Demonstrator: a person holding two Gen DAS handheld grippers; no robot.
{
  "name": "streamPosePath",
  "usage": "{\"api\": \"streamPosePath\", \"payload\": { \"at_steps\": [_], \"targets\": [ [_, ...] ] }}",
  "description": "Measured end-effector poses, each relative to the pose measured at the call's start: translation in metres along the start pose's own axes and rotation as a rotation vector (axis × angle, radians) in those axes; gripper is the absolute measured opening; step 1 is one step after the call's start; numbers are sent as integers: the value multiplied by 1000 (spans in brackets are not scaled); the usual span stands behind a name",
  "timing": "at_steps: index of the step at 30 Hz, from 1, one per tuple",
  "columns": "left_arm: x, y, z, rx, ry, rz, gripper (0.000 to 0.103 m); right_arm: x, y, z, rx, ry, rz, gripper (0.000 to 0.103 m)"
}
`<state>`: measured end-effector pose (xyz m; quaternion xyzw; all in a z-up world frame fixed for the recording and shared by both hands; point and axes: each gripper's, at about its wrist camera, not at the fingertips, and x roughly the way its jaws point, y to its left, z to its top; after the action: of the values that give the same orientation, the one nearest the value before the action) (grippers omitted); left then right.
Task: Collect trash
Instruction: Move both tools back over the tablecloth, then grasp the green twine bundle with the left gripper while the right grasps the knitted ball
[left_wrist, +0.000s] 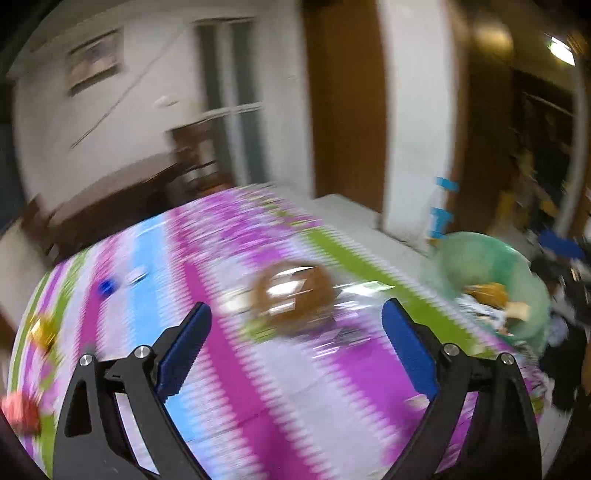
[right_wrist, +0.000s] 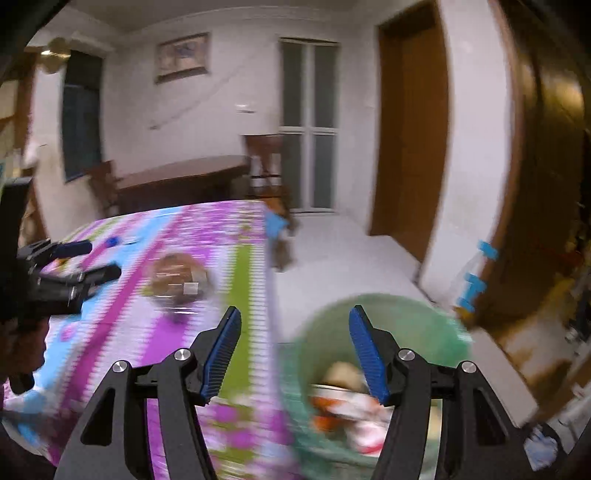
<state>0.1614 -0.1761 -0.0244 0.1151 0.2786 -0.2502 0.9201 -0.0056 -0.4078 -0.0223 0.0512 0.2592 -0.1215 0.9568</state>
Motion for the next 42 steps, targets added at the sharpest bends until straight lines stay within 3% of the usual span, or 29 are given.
{"api": "streamPosePath", "payload": {
  "at_steps": [5, 7, 10, 11, 13, 17, 19, 22, 24, 27, 31, 32, 33, 34, 42],
  "targets": [
    [-14, 109, 0, -165, 60, 114, 90, 35, 84, 6, -91, 56, 204, 70],
    [-7, 147, 3, -197, 110, 107, 90, 53, 124, 10, -167, 101, 297, 73],
    [28, 212, -2, -322, 236, 94, 87, 81, 183, 21, -316, 149, 407, 76],
    [38, 224, -6, -355, 273, 99, 78, 87, 201, 23, -364, 164, 448, 79],
    [60, 248, -18, -432, 342, 111, 74, 99, 230, 27, -450, 186, 501, 79],
    [78, 245, -33, -388, 399, 80, 70, 122, 273, 35, -584, 213, 576, 79],
    [83, 239, -37, -353, 415, 108, 67, 137, 292, 37, -633, 233, 602, 79],
    [95, 243, -41, -344, 433, 128, 49, 153, 315, 36, -691, 250, 614, 79],
    [94, 244, -42, -329, 420, 170, 28, 158, 328, 34, -724, 246, 630, 77],
    [90, 253, -43, -369, 399, 148, 18, 167, 343, 34, -754, 261, 647, 71],
    [90, 257, -43, -393, 381, 169, 16, 181, 357, 34, -740, 283, 662, 69],
    [90, 254, -43, -378, 379, 175, 16, 184, 359, 33, -739, 288, 666, 61],
    [90, 252, -43, -364, 377, 185, 16, 186, 360, 32, -731, 306, 667, 39],
    [91, 250, -42, -354, 377, 193, 16, 188, 360, 30, -716, 326, 669, 36],
    [80, 232, -31, -275, 340, 247, 13, 133, 324, 16, -581, 288, 658, 34]
  ]
}}
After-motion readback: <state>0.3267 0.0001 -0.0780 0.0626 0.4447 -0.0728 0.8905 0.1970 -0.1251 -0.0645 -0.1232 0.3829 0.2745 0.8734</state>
